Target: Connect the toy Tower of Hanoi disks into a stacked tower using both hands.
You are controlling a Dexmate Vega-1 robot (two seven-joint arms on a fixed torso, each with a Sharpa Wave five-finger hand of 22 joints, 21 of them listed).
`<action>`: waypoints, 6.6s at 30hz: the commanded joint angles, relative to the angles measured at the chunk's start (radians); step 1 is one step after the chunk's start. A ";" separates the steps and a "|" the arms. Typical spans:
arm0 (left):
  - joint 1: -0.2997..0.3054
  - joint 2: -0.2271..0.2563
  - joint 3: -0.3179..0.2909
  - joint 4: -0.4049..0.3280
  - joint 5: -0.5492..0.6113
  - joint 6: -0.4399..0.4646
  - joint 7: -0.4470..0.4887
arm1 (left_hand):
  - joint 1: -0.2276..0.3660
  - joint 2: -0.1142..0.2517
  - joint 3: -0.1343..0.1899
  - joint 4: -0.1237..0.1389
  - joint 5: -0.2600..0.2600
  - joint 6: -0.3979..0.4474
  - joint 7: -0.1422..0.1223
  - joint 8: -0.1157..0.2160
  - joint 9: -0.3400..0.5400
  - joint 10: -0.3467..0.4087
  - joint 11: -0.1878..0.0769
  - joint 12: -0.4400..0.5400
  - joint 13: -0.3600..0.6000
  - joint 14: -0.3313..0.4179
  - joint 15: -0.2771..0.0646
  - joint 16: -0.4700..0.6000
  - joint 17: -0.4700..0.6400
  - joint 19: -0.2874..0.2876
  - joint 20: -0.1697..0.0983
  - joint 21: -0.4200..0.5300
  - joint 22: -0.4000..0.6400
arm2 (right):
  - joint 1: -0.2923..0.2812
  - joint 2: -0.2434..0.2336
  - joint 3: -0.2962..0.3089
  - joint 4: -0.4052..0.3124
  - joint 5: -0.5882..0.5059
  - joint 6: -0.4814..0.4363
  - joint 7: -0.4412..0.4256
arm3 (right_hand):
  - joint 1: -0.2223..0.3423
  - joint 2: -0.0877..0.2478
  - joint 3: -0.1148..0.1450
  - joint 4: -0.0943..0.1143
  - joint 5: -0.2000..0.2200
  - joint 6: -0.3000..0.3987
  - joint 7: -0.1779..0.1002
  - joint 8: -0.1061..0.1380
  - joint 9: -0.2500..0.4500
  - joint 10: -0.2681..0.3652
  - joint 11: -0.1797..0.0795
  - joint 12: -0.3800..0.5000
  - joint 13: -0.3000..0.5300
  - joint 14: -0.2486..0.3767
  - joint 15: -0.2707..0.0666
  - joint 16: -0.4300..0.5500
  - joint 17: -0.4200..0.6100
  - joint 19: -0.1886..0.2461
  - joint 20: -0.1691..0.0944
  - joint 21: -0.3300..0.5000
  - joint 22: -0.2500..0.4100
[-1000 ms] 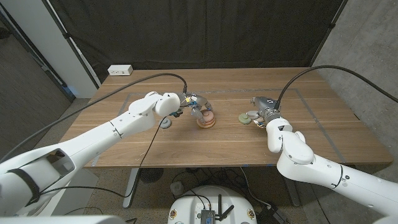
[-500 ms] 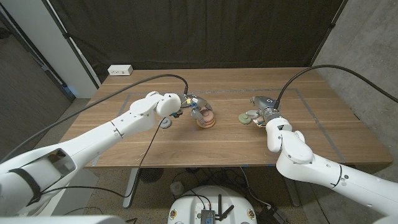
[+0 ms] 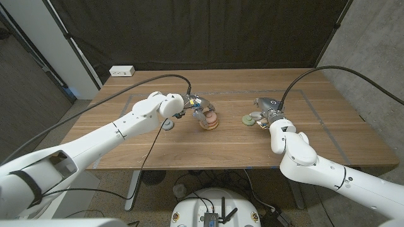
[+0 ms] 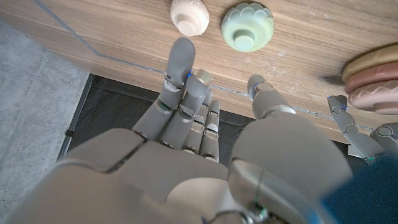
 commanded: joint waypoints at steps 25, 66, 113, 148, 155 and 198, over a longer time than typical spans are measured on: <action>0.143 0.116 -0.116 -0.159 -0.041 0.149 0.047 | -0.007 0.010 -0.003 -0.008 -0.007 0.039 0.000 0.028 -0.002 0.034 0.000 0.034 -0.004 -0.002 -0.101 0.003 0.002 0.003 -0.130 0.005 0.003 | 0.016 0.026 0.028 0.039 0.027 0.071 0.008 | 0.002 -0.004 0.008 0.002 0.010 0.042 -0.020 0.009 0.007 0.012 -0.002 0.001 0.007 0.009 -0.021 0.005 0.005 0.004 -0.052 -0.001 0.001; 0.418 0.216 -0.291 -0.329 -0.218 0.453 0.372 | 0.021 0.048 0.026 -0.020 0.003 0.165 -0.006 0.054 -0.003 0.155 -0.026 0.061 -0.019 0.041 -0.103 0.020 0.002 0.045 -0.147 0.017 0.003 | -0.021 -0.001 0.095 0.047 0.075 0.157 -0.011 | -0.004 -0.018 0.008 0.001 0.011 0.028 -0.009 0.008 0.035 -0.052 0.016 -0.018 0.016 -0.019 -0.021 -0.009 -0.008 -0.015 -0.051 -0.009 -0.001; 0.494 0.239 -0.305 -0.311 -0.329 0.469 0.643 | 0.005 0.058 0.037 -0.014 0.005 0.249 -0.037 0.059 0.001 0.231 -0.063 0.065 -0.029 0.065 -0.103 0.023 0.002 0.056 -0.145 0.013 0.004 | -0.032 0.005 0.081 0.055 0.009 0.174 0.031 | 0.004 -0.023 -0.011 0.002 0.003 -0.005 -0.002 -0.013 0.027 -0.097 0.016 -0.018 0.003 -0.044 -0.020 -0.040 -0.031 -0.055 -0.049 -0.020 -0.005; 0.559 0.294 -0.383 -0.357 -0.428 0.492 0.696 | -0.012 0.068 0.048 -0.014 0.005 0.258 -0.037 0.045 0.004 0.244 -0.062 0.060 -0.022 0.058 -0.103 0.017 0.004 0.053 -0.142 0.010 0.004 | 0.125 0.047 -0.070 0.096 -0.230 0.043 0.414 | 0.012 -0.029 -0.060 0.004 -0.007 -0.076 0.008 -0.029 0.018 -0.145 0.032 -0.018 -0.022 -0.068 -0.020 -0.076 -0.066 -0.076 -0.049 -0.031 -0.008; 0.556 0.298 -0.379 -0.355 -0.438 0.493 0.698 | -0.013 0.072 0.052 -0.015 0.005 0.264 -0.033 0.045 0.004 0.252 -0.060 0.061 -0.020 0.058 -0.103 0.017 0.006 0.052 -0.141 0.010 0.004 | 0.144 0.062 -0.080 0.113 -0.257 0.038 0.472 | 0.012 -0.030 -0.071 0.005 -0.009 -0.070 0.007 -0.024 0.016 -0.146 0.032 -0.016 -0.026 -0.067 -0.020 -0.078 -0.071 -0.078 -0.049 -0.033 -0.009; 0.556 0.314 -0.363 -0.348 -0.478 0.493 0.701 | -0.022 0.090 0.074 -0.018 0.009 0.258 -0.021 0.033 0.008 0.253 -0.043 0.054 -0.008 0.055 -0.103 0.012 0.012 0.048 -0.141 0.011 0.005 | 0.168 0.121 -0.096 0.216 -0.237 0.031 0.522 | 0.020 -0.020 -0.111 0.007 -0.007 -0.103 0.019 -0.025 0.003 -0.157 0.046 -0.011 -0.047 -0.073 -0.021 -0.101 -0.083 -0.082 -0.049 -0.044 -0.009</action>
